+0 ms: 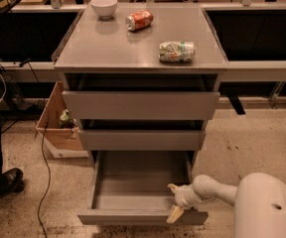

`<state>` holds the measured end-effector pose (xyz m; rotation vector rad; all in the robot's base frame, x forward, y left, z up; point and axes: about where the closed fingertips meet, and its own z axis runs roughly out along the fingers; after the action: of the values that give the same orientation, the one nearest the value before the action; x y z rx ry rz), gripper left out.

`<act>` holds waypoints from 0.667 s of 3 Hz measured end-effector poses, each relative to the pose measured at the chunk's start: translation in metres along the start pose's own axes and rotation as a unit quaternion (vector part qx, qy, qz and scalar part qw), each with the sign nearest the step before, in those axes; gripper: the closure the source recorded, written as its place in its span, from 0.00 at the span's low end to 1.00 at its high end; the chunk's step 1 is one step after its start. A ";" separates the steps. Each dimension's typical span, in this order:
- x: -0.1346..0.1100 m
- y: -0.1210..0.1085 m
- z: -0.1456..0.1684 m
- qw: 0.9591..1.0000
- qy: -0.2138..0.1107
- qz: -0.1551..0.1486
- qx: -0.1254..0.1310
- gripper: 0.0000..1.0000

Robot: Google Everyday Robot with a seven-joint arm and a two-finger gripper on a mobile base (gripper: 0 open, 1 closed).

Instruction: Close bottom drawer

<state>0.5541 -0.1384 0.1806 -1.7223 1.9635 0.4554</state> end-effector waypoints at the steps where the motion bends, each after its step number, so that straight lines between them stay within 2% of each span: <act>1: -0.010 -0.008 0.003 1.000 -0.005 -0.011 0.001 0.39; 2: -0.018 -0.015 0.002 1.000 -0.011 -0.020 0.005 0.70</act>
Offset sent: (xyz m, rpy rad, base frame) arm 0.0287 0.0159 0.0174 0.0193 -0.0611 0.0351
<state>0.5711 -0.1245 0.1897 -1.7395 1.9104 0.4468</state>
